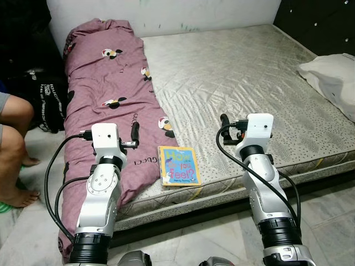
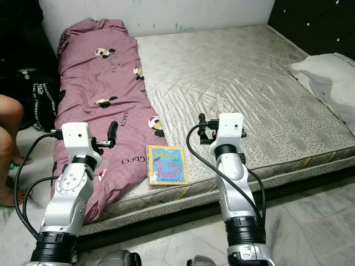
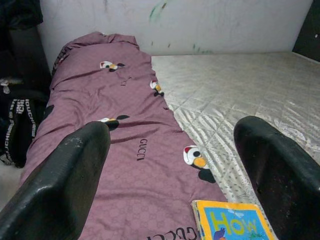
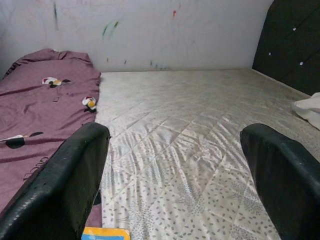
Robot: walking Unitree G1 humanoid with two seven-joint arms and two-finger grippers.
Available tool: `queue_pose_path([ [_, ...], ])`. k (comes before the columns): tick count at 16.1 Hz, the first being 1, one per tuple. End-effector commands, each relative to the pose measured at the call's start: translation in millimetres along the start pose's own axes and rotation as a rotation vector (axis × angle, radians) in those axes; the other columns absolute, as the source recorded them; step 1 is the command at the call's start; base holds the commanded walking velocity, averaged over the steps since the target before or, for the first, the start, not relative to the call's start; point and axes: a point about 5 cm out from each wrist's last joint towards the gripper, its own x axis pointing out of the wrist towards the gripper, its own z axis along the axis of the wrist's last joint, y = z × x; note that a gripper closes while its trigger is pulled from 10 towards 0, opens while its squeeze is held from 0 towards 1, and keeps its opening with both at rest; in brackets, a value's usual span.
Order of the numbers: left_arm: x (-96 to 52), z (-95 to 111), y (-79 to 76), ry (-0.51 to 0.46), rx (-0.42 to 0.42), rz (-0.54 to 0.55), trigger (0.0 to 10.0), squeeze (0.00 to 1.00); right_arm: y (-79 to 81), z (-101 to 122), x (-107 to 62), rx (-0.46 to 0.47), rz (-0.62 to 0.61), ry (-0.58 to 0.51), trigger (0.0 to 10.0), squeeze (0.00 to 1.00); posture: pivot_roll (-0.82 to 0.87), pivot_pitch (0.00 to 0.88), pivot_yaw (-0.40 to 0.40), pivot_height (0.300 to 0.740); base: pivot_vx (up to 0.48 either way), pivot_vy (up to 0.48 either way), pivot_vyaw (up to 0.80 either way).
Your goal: Clean up the room
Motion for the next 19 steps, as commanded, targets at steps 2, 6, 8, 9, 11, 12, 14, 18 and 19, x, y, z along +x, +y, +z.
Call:
queue_pose_path([
  [2, 1.8, 2.6, -0.8, -0.004, 0.008, -0.012, 10.0, 0.00, -0.3, -0.2, 0.2, 0.005, 0.005, 0.001, 10.0, 0.00, -0.02, 0.000, -0.002, 0.740, 0.000, 0.000, 0.00],
  [6, 2.0, 1.3, -0.6, 0.000, 0.012, -0.012, 10.0, 0.00, 1.6, -4.4, -1.3, -0.002, 0.017, 0.016, 10.0, 0.00, -0.02, 0.000, -0.002, 0.740, 0.000, 0.000, 0.00],
  [8, 2.1, 1.5, -0.8, -0.001, 0.012, -0.011, 10.0, 0.00, 1.2, -4.7, -1.3, -0.002, 0.016, 0.016, 10.0, 0.00, -0.02, 0.000, -0.002, 0.740, 0.000, 0.000, 0.00],
  [9, 2.1, 1.6, -1.1, -0.001, 0.012, -0.011, 10.0, 0.00, 0.9, -5.7, -1.6, -0.003, 0.015, 0.020, 10.0, 0.00, -0.02, 0.000, -0.002, 0.740, 0.000, 0.000, 0.00],
  [11, 2.1, 1.5, -1.1, 0.000, 0.012, -0.010, 10.0, 0.00, 2.3, -6.8, -2.5, 0.000, 0.022, 0.023, 10.0, 0.00, -0.02, 0.000, -0.002, 0.740, 0.000, 0.000, 0.00],
  [12, 2.1, 1.4, -1.1, 0.000, 0.012, -0.010, 10.0, 0.00, 2.6, -7.0, -2.7, 0.000, 0.023, 0.024, 10.0, 0.00, -0.02, 0.000, -0.002, 0.740, 0.000, 0.000, 0.00],
  [14, 2.4, 2.2, -1.5, -0.001, 0.011, -0.010, 10.0, 0.00, 2.7, -7.3, -2.6, -0.001, 0.026, 0.028, 10.0, 0.00, -0.02, 0.000, -0.003, 0.730, 0.000, 0.000, 0.00],
  [18, 2.7, 1.9, 1.7, 0.000, 0.018, 0.025, 10.0, 0.00, 3.9, -9.5, -2.5, -0.006, 0.039, 0.035, 10.0, 0.00, -0.02, 0.000, -0.006, 0.700, 0.000, 0.000, 0.00],
  [19, 2.7, 1.5, 2.4, 0.003, 0.022, 0.031, 10.0, 0.00, 4.0, -10.5, -3.0, -0.007, 0.043, 0.039, 10.0, 0.00, -0.02, 0.000, -0.006, 0.695, 0.000, 0.000, 0.00],
])
